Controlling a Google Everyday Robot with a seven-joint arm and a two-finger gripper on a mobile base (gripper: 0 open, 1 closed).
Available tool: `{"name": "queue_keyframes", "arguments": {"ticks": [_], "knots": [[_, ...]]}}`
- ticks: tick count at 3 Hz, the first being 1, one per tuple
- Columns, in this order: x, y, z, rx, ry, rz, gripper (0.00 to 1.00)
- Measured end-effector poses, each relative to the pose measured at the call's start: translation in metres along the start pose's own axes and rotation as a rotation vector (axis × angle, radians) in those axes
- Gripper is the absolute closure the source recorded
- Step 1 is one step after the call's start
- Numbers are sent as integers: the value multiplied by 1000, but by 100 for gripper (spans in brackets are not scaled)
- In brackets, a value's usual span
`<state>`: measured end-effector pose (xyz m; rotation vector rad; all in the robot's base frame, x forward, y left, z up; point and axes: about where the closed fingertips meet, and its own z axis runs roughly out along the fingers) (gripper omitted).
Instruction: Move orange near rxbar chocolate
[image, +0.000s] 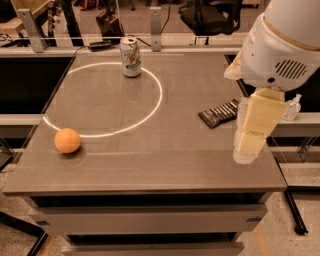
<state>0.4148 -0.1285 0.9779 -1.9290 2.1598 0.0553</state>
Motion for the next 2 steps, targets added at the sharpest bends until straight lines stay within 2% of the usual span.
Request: {"name": "queue_keyframes", "arguments": {"ticks": [1, 2], "knots": [[0, 0, 0, 0, 0, 0, 0], [4, 0, 2, 2, -84, 44, 0]]}}
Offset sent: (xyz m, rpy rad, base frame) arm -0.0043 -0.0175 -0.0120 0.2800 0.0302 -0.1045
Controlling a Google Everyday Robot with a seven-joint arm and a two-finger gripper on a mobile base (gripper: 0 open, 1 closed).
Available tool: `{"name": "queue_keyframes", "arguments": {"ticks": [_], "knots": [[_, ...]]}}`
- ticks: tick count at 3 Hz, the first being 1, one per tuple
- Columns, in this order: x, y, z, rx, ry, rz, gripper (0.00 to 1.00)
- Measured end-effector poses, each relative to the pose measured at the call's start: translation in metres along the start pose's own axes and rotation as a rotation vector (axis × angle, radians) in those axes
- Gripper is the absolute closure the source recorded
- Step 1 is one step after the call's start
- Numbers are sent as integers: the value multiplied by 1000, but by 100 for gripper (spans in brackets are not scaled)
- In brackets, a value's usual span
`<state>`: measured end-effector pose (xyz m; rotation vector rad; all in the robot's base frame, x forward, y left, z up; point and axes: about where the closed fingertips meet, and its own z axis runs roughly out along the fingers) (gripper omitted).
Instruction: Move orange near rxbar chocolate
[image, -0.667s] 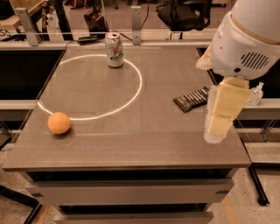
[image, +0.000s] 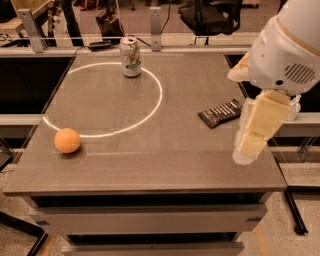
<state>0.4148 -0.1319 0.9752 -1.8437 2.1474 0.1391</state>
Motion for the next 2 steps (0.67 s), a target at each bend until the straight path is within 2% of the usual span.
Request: {"name": "queue_keyframes", "arguments": {"ticks": [1, 2], "knots": [[36, -8, 21, 4, -165, 95, 0], [72, -12, 60, 24, -374, 150, 0]]}}
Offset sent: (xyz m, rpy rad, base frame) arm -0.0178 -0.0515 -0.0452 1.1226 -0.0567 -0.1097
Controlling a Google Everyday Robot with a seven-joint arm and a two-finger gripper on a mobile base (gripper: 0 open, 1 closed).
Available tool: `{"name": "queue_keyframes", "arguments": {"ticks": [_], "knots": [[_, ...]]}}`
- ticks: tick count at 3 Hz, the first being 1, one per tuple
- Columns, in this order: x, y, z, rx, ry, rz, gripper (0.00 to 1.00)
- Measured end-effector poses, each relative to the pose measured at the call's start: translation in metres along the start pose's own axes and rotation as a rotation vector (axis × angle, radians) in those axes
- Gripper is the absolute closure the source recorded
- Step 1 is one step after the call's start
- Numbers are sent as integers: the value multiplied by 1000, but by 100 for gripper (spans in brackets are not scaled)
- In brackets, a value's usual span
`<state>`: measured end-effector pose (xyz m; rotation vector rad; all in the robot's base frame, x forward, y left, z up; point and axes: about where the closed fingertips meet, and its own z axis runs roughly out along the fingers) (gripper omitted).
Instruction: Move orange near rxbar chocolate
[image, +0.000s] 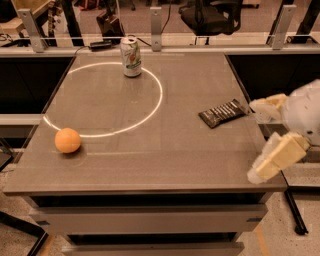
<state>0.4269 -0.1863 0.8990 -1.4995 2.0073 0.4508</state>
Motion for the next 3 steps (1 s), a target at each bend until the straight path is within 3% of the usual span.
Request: {"name": "queue_keyframes", "arguments": {"ticks": [1, 2, 3], "knots": [[23, 13, 24, -28, -203, 23, 0], [29, 30, 20, -40, -474, 41, 0], [12, 38, -8, -40, -712, 81, 0]]}}
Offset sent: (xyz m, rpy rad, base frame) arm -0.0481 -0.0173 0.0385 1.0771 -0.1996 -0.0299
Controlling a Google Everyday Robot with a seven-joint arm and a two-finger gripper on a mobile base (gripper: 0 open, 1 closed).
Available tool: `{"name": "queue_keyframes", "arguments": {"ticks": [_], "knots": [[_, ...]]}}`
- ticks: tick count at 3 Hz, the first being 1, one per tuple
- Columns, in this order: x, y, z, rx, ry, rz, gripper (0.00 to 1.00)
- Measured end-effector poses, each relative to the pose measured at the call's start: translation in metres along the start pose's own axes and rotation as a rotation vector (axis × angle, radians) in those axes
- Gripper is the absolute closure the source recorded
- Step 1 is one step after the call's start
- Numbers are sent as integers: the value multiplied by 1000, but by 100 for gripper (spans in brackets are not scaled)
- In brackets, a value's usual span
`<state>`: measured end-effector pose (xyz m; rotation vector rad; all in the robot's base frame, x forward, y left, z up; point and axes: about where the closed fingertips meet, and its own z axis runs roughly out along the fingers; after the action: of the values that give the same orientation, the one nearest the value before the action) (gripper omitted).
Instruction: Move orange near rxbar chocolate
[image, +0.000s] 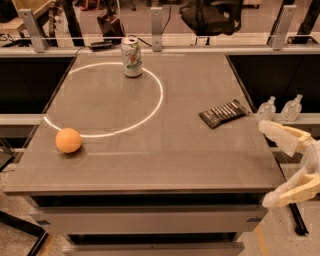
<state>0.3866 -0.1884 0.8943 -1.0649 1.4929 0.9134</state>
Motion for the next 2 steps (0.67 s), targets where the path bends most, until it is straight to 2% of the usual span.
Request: {"name": "queue_keyframes", "arguments": {"ticks": [1, 2], "knots": [[-39, 7, -16, 7, -171, 1, 0], [-39, 7, -16, 7, -171, 1, 0]]}}
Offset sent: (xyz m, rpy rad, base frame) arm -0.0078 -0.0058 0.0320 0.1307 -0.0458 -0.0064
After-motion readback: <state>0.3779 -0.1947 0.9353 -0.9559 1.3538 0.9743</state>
